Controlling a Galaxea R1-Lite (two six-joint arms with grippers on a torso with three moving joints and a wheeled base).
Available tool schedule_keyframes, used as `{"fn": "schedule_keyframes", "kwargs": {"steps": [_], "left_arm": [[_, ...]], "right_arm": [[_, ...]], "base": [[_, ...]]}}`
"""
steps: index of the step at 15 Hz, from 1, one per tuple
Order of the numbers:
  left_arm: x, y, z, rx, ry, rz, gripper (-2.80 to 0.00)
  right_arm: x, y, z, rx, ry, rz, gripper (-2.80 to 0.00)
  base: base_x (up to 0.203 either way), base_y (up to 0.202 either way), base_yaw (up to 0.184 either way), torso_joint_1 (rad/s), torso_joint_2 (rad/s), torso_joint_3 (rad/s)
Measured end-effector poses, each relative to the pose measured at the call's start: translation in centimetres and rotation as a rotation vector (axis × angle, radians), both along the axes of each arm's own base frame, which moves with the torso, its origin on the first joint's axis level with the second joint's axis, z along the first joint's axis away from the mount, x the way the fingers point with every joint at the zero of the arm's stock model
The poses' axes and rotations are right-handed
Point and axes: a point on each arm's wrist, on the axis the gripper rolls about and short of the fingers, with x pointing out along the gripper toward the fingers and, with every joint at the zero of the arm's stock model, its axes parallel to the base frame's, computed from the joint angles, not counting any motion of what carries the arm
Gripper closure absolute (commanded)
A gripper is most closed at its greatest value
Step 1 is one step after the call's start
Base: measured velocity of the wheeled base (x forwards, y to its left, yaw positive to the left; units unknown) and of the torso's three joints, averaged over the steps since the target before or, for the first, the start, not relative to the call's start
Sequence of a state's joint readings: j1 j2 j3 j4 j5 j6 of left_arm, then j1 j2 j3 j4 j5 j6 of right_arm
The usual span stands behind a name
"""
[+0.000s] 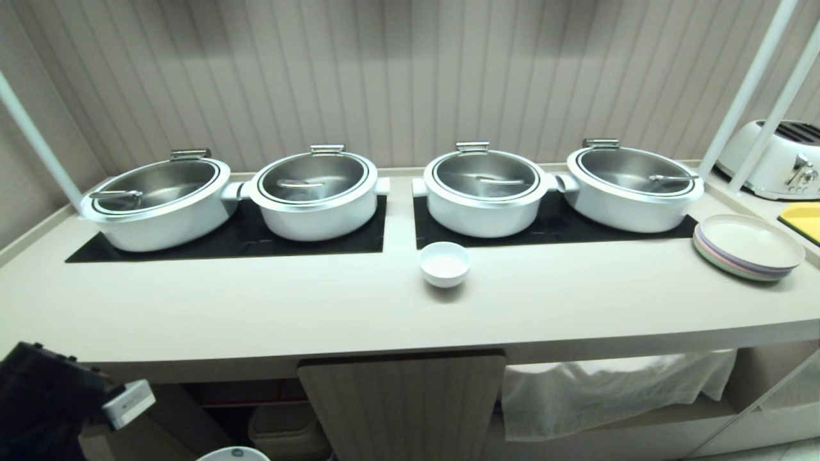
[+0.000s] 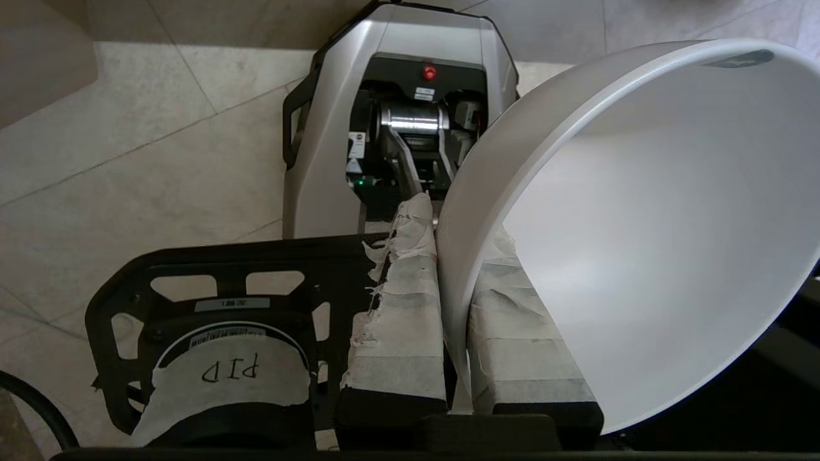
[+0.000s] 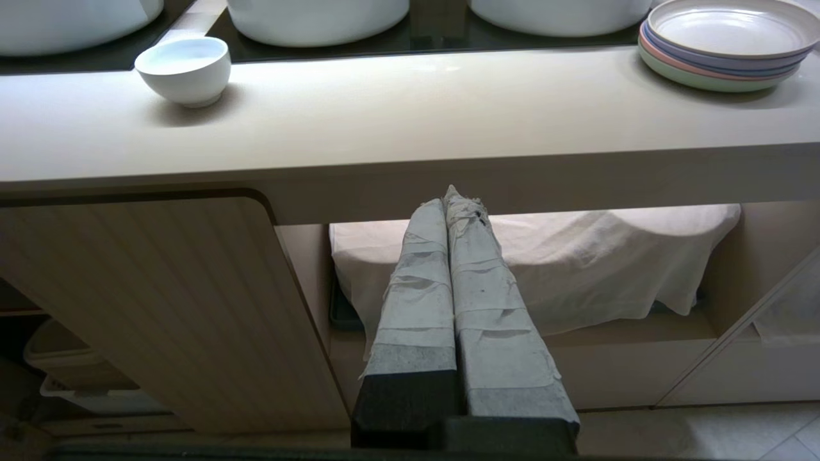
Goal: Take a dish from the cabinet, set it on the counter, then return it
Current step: Put it back into the cabinet
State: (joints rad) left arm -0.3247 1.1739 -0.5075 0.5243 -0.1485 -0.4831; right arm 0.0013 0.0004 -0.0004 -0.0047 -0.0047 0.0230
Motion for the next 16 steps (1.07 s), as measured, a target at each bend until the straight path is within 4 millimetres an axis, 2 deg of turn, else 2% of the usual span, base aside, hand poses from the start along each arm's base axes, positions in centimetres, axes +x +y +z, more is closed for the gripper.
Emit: {"fn": "schedule_keyframes", "kwargs": {"steps": [7, 16], "left_arm": [[-1.5, 0.5, -0.4, 0.0, -0.023, 0.002, 0.0], [-2.1, 0.7, -0.4, -0.008, -0.039, 0.003, 0.0]], "right_arm": [[0.0, 0.0, 0.0, 0.0, 0.0, 0.0, 0.0], [0.0, 0.0, 0.0, 0.0, 0.0, 0.0, 0.0]], "base": [[0.0, 0.0, 0.0, 0.0, 0.0, 0.0], [0.0, 0.0, 0.0, 0.0, 0.0, 0.0]]}}
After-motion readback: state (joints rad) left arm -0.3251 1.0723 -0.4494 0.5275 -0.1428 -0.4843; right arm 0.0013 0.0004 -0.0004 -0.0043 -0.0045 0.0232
